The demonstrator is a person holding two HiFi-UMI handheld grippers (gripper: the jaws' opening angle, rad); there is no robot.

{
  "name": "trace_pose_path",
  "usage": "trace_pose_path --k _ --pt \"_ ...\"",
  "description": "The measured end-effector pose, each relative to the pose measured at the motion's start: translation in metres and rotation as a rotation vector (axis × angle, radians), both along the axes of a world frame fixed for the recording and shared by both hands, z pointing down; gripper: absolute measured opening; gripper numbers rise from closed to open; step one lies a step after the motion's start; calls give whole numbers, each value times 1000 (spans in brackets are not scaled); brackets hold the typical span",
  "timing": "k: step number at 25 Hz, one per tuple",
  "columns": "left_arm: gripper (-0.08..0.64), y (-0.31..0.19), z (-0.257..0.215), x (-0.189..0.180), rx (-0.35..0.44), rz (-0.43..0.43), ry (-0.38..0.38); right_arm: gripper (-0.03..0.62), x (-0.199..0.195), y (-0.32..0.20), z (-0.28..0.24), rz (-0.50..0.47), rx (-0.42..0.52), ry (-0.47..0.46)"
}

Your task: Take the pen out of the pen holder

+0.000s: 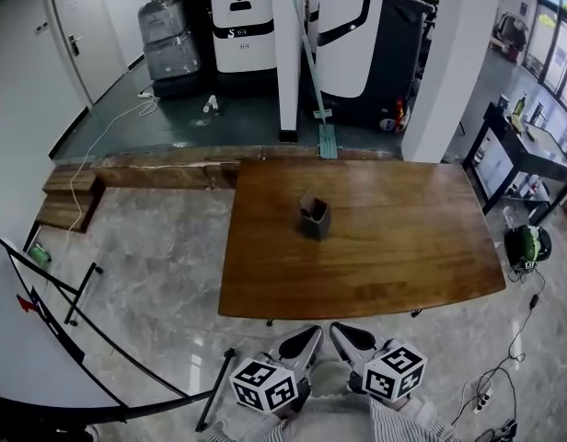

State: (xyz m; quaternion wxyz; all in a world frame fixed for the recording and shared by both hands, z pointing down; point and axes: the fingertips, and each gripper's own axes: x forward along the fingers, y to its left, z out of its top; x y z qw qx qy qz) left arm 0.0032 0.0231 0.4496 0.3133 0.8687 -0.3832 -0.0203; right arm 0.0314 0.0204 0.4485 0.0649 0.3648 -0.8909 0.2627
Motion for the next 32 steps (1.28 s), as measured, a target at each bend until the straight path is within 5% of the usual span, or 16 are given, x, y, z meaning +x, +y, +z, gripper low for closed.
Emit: trace_pose_path --k 18,32 --pt "8 -176 5 1 -4 -119 -3 0 3 -184 -3 -112 11 13" --pt "8 -216 29 -9 -89 -199 18 0 -2 -228 19 -155 -62 -11"
